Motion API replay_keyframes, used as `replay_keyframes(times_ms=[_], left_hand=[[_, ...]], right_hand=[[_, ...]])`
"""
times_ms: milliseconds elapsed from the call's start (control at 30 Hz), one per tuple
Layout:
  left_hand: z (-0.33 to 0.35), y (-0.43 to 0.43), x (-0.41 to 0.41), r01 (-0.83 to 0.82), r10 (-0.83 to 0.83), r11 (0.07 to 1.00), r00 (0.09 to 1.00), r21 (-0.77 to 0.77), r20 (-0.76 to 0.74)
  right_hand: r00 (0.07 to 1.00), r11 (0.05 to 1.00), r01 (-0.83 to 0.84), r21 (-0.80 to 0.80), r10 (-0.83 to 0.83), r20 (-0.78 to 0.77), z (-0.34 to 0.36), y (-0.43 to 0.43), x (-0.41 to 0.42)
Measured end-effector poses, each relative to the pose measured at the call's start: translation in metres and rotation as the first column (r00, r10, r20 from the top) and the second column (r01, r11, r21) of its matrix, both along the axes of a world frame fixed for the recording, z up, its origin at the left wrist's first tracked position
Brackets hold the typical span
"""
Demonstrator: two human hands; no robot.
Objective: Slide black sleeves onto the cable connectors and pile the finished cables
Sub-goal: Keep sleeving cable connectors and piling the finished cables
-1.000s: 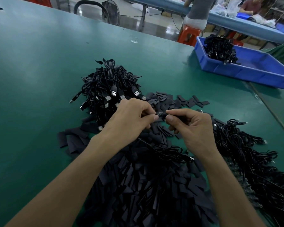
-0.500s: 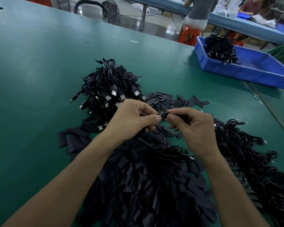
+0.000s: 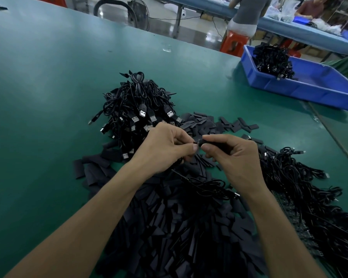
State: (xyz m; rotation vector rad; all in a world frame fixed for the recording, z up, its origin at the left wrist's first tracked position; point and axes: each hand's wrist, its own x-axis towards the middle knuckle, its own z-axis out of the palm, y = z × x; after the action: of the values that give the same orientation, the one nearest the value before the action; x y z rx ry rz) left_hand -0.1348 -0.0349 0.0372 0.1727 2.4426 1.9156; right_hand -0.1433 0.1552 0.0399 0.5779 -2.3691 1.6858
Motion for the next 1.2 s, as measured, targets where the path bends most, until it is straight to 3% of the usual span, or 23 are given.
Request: replay_keyframes(times_ms=[233, 567, 833, 1033, 1200], left_hand=[[-0.002, 0.005, 0.001, -0.080, 0.062, 0.979, 0.993, -0.185, -0.098], [-0.002, 0.010, 0.003, -0.074, 0.059, 0.988, 0.992, -0.132, -0.113], [-0.004, 0.013, 0.005, -0.140, 0.133, 0.989, 0.983, -0.048, -0.130], [-0.004, 0.017, 0.004, -0.175, 0.171, 0.985, 0.971, -0.012, -0.166], [-0.006, 0.016, 0.003, -0.213, 0.208, 0.977, 0.963, -0.010, -0.169]], right_hand=[[0.993, 0.993, 0.116, -0.017, -0.116, -0.035, -0.004, -0.010, 0.003], [0.989, 0.988, 0.145, -0.047, -0.145, 0.005, 0.001, -0.008, 0.005], [0.916, 0.880, 0.392, -0.269, -0.401, 0.021, -0.011, -0.030, 0.016], [0.919, 0.846, 0.379, -0.375, -0.391, 0.047, -0.015, -0.049, 0.020], [0.913, 0.853, 0.388, -0.350, -0.406, 0.023, -0.016, -0.056, 0.022]])
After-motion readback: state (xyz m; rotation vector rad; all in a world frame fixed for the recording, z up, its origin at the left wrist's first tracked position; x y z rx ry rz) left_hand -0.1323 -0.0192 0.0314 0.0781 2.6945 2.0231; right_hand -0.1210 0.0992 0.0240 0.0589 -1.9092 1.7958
